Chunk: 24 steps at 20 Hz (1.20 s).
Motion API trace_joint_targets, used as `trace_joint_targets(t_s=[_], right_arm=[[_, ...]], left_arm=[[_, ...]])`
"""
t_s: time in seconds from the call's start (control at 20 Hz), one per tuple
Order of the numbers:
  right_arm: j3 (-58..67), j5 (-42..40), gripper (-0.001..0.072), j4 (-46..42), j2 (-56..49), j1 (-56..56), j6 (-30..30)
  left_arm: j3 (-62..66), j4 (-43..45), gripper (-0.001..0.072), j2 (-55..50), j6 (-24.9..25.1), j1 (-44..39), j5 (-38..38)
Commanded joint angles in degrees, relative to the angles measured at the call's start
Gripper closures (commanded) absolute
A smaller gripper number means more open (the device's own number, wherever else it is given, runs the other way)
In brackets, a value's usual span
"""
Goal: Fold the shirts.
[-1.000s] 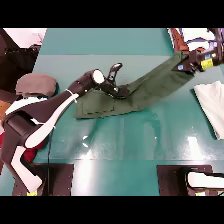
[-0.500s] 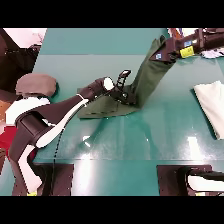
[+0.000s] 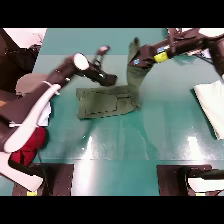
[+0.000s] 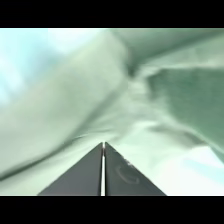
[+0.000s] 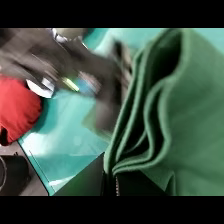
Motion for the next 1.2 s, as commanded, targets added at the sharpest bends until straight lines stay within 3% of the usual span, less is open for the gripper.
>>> trace_joint_targets(t_s=[0.0,0.15,0.2,0.25,0.3,0.35,0.4,0.5,0.6,0.8,0.95,1.15], right_arm=[[0.1,-7.4,0.0694,2.3,-4.4,6.7,-2.0],[0.1,-16.9,0.0677,7.1,-10.4,13.2,-4.0],[0.1,-20.2,0.0609,8.0,-12.7,15.5,-4.6],[0.1,-22.7,0.0607,9.0,-14.8,17.3,-5.7],[0.1,-24.7,0.0539,8.8,-16.8,19.1,-5.8],[0.1,-25.7,0.0314,8.8,-18.3,20.3,-6.1],[0.1,-25.7,0.0177,8.9,-19.3,20.8,-6.0],[0.1,-20.9,0.0189,8.7,-19.3,19.6,-6.0],[0.1,-13.6,0.0284,6.9,-17.7,16.2,-6.1],[-3.7,-1.0,0.0285,-7.0,-11.1,8.3,-5.9],[-15.3,-0.5,0.0284,-11.8,-3.8,1.8,-5.5],[-30.2,-8.4,0.028,-11.6,1.3,-5.4,-5.5]], left_arm=[[0.0,8.4,0.0677,8.3,1.6,8.5,-4.7],[0.0,8.7,0.0677,14.1,3.0,15.9,-5.7],[0.0,8.7,0.0677,15.4,3.0,17.7,-6.0],[0.0,8.7,0.0677,16.4,3.0,19.2,-6.4],[0.0,8.7,0.0677,17.2,3.0,20.5,-7.0],[0.0,8.7,0.0677,17.7,3.0,21.4,-7.6],[0.0,8.7,0.0676,18.0,3.0,22.1,-8.5],[0.0,8.7,0.0676,18.0,3.0,22.7,-10.0],[0.0,8.6,0.0676,18.0,3.0,22.7,-10.7],[0.0,8.4,0.0676,18.0,3.1,22.7,-12.9],[0.0,8.2,0.0676,18.0,4.5,22.7,-13.8],[0.0,8.0,0.0676,17.9,4.5,22.7,-13.8]])
